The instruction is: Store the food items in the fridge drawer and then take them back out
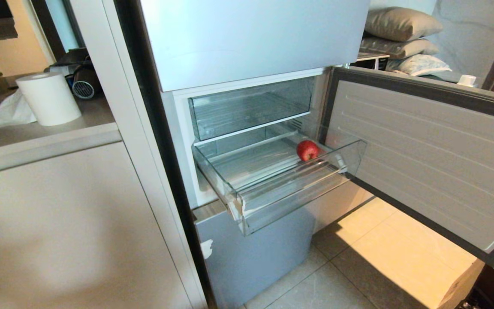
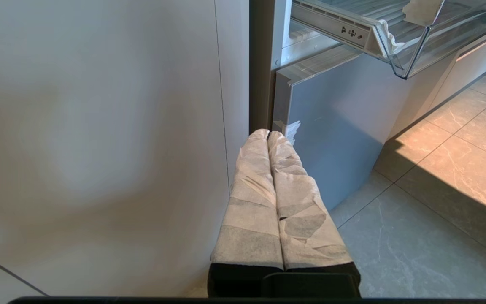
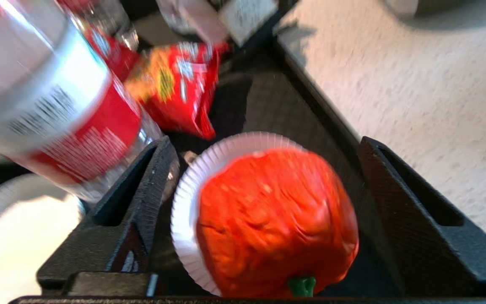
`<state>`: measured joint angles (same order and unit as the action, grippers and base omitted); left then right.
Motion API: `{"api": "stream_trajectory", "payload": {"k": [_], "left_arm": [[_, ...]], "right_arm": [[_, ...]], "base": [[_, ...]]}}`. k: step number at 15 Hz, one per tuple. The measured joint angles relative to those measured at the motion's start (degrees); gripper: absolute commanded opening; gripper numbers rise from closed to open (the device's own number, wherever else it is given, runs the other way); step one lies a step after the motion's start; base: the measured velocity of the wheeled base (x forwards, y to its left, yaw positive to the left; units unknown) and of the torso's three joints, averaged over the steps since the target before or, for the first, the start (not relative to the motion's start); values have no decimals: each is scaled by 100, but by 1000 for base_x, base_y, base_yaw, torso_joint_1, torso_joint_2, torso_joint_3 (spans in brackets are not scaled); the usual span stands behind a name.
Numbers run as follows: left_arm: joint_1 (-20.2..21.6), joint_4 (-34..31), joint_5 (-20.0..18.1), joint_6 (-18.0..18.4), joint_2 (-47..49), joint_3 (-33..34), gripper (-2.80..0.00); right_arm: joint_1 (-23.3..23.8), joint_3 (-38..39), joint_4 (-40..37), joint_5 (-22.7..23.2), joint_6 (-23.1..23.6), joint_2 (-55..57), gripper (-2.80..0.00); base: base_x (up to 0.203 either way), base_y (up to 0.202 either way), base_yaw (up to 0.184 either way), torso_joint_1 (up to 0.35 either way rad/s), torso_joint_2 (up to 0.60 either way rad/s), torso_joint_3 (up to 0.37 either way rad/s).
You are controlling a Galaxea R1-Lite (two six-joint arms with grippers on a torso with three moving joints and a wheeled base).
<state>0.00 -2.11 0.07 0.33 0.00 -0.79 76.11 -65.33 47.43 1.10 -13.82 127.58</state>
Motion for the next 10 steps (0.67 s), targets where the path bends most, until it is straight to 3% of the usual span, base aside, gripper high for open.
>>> {"api": "stream_trajectory", "payload": {"k": [3,4,8,10], "left_arm": [[0,0,0,1,0,-2,-280],[0,0,0,2,0,-2,-280],[0,0,0,0,0,-2,-280],[0,0,0,0,0,-1,-280]], "right_arm": [[21,108,-13,6,-70,-535,0],[16,150,-17,6,-78,-738,-280],[-97,536,-36,132,-48,-1884,-280],[-435,1032,-111,270,71,-2823,-280]], "base": [[0,0,0,0,0,0],[0,0,0,0,0,0],[0,0,0,0,0,0],[0,0,0,0,0,0]]}}
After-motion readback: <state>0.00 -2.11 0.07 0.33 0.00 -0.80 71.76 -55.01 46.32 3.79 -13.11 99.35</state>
